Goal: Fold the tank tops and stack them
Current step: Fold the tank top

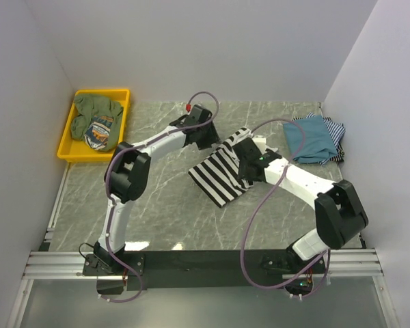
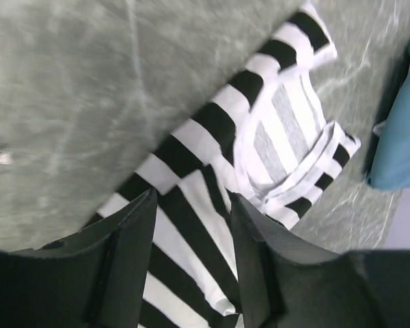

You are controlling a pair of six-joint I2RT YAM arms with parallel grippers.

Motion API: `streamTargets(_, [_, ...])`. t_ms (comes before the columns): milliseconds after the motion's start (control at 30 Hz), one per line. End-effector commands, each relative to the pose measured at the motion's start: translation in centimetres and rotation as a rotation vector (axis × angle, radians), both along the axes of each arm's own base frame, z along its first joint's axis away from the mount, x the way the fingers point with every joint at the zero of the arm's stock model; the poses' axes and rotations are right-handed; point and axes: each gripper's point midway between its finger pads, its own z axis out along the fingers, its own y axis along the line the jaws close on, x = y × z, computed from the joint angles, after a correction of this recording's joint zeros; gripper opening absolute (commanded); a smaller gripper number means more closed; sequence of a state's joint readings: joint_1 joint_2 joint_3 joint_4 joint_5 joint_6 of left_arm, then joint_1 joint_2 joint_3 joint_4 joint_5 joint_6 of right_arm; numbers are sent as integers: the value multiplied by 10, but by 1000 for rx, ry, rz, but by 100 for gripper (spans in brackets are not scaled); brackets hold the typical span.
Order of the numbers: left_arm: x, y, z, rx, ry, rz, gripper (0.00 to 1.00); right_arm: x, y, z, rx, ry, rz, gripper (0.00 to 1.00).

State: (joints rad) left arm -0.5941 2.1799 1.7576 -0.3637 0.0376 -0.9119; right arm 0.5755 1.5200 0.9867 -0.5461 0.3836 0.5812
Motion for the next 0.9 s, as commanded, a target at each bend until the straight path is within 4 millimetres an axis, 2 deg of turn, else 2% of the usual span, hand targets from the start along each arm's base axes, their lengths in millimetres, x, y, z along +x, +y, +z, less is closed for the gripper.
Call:
streamTargets(0, [17,15,72,-69,-156,39,53,20,-7,51,13,-146,-42,49])
streamTargets(67, [8,24,82,-68,-160,50,51,18,-2,52,41,-144,-19,49])
streamTargets(100, [3,27,80,-64,-146,54,49,13,5,49,79,-127,9,47])
streamTargets(133, [-4,30,90,-87,-145,71,46,10,9,46,90,-115,28,47])
streamTargets(167, [-17,38,72,-70,-98,82,43,7,13,43,100,-105,41,45])
streamTargets(233, [-30,42,65,-103,-68,107,36,2,23,33,126,-82,77,44])
streamTargets(267, [-47,50,52,-96,-36,110,34,-1,29,28,135,-72,94,44])
streamTargets(333, [-59,53,46,-123,-22,102,27,-3,34,13,139,-37,110,43])
streamTargets(367, [-72,57,37,-118,-5,92,26,-4,33,9,129,-28,109,43])
streamTargets(400, [-76,58,33,-115,2,88,24,-3,34,1,122,-10,111,43])
streamTargets(567, [-91,66,3,-79,48,75,18,11,24,-15,94,20,61,42])
streamTargets(700, [-93,72,-19,-32,83,89,18,26,3,-36,32,68,0,41])
streamTargets(733, [-94,74,-24,-20,92,93,18,31,-6,-38,34,76,-25,41])
streamTargets(867, [-96,78,-36,-6,108,113,21,45,-19,-39,37,74,-69,40])
